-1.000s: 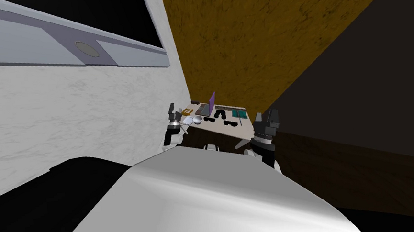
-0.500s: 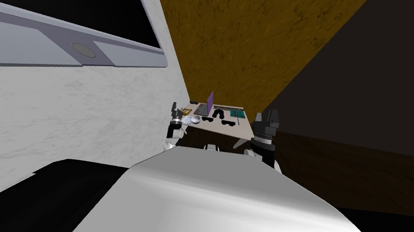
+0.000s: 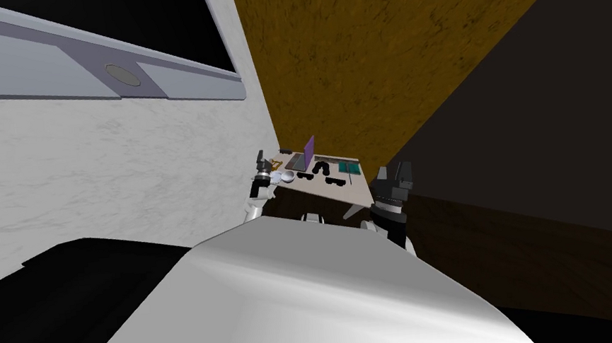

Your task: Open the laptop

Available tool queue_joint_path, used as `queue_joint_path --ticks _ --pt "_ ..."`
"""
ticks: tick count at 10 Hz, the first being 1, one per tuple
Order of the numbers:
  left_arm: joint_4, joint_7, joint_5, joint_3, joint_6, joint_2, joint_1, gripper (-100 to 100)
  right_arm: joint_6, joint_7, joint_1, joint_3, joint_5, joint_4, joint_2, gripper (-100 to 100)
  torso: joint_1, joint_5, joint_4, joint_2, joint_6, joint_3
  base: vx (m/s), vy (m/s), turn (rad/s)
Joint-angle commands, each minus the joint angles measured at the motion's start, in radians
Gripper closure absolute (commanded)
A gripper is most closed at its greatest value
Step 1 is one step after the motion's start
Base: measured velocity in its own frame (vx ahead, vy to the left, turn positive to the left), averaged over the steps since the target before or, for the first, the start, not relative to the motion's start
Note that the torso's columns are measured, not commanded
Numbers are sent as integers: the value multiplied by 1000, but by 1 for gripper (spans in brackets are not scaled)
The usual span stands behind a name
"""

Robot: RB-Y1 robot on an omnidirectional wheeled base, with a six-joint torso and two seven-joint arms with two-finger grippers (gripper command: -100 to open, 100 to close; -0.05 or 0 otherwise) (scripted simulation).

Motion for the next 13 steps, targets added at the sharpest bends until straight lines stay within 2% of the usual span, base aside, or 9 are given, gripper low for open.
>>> queue_joint_path --ticks 1,4,5,6,9,10,11,12,13 --pt "82 13 29 27 41 7 -82 -100 0 0 0 0 0 0 0 0 -1 0 0 0 0 0 0 -80 0" --pt "161 18 42 38 60 8 -144 -100 0 0 0 0 0 0 0 0 1 0 0 0 0 0 -2 -48 2" --pt "194 24 55 50 79 8 -186 -100 0 0 0 0 0 0 0 0 1 0 0 0 0 0 0 -44 4" --pt "214 24 55 50 79 8 -190 -100 0 0 0 0 0 0 0 0 0 0 0 0 0 0 4 -38 1" --pt "294 35 81 73 117 8 -273 -100 0 0 0 0 0 0 0 0 0 0 0 0 0 0 2 -47 5" --pt "321 35 81 73 117 8 -283 -100 0 0 0 0 0 0 0 0 0 0 0 0 0 0 6 -41 3" --pt "348 41 94 84 137 8 -323 -100 0 0 0 0 0 0 0 0 0 0 0 0 0 0 10 -51 8" --pt "379 41 94 84 137 8 -330 -100 0 0 0 0 0 0 0 0 0 0 0 0 0 0 11 -42 3" --pt "405 47 107 95 156 8 -368 -100 0 0 0 0 0 0 0 0 0 0 0 0 0 0 13 -51 11"
